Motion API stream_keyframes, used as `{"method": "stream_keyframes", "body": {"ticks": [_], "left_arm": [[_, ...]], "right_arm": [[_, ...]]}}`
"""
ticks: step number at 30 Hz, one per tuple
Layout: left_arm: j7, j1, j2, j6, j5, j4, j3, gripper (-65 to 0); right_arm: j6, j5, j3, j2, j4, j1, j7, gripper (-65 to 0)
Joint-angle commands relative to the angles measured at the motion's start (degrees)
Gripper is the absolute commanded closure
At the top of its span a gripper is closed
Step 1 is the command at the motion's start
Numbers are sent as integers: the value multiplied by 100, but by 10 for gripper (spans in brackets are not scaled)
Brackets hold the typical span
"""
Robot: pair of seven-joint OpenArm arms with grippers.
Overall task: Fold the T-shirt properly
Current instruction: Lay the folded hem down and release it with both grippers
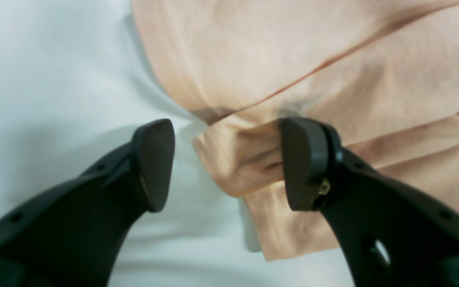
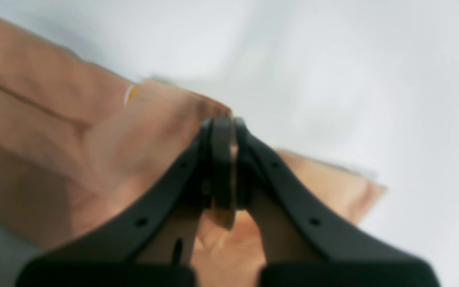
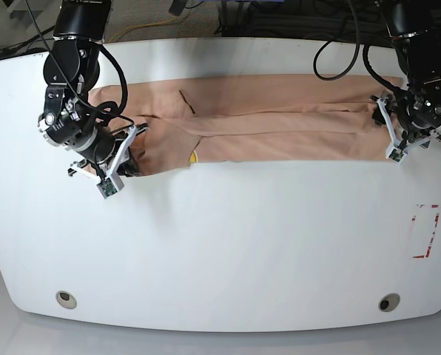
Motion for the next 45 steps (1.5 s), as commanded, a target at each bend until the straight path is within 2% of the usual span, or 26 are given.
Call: {"method": "stream_keyframes", "body": {"ticks": [1, 10, 20, 22, 23, 25, 27, 31, 34, 37, 41, 45], "left_arm": [[-51, -44, -99, 19, -15, 88, -26, -385], [-59, -44, -125, 10, -6, -175, -26, -385], [-59, -44, -134, 1, -6, -202, -26, -385], [-59, -44, -134, -8, -6, -184, -26, -385], [-59, -44, -134, -8, -15, -184, -26, -385], [-59, -53, -116, -8, -15, -184, -26, -385], [-59, -62, -99, -8, -32, -175, -26, -385], [-59, -79, -90, -17, -67, -158, -52, -385], [-86, -237, -72, -17, -67, -43, -52, -385], [-95, -299, 86, -25, -67, 97, -79, -385], [-95, -308, 121, -30, -76, 440, -140, -388], [-95, -378, 227, -30, -234, 739, -202, -389]], "right_arm": [[6, 103, 160, 57, 309, -64, 54, 0], [15, 76, 758, 92, 10, -380, 45, 0], [-2, 41, 1039, 400, -333, -512, 54, -5], [-11, 41, 1039, 444, -333, -582, 45, -44], [-11, 50, 1039, 453, -324, -609, 45, -90], [-11, 85, 1048, 462, -289, -697, 45, -198], [-11, 103, 1180, 444, -131, -802, 45, -335], [6, 173, 1408, 224, 441, -1022, 36, -523], [6, 525, 1408, 154, 687, -1145, 36, -544], [6, 1237, 1391, 136, 696, -1198, 28, -544], [6, 2063, 1373, 92, 370, -1207, -192, -544], [-2, 2248, 1294, -57, -219, -1101, -236, -544]]}}
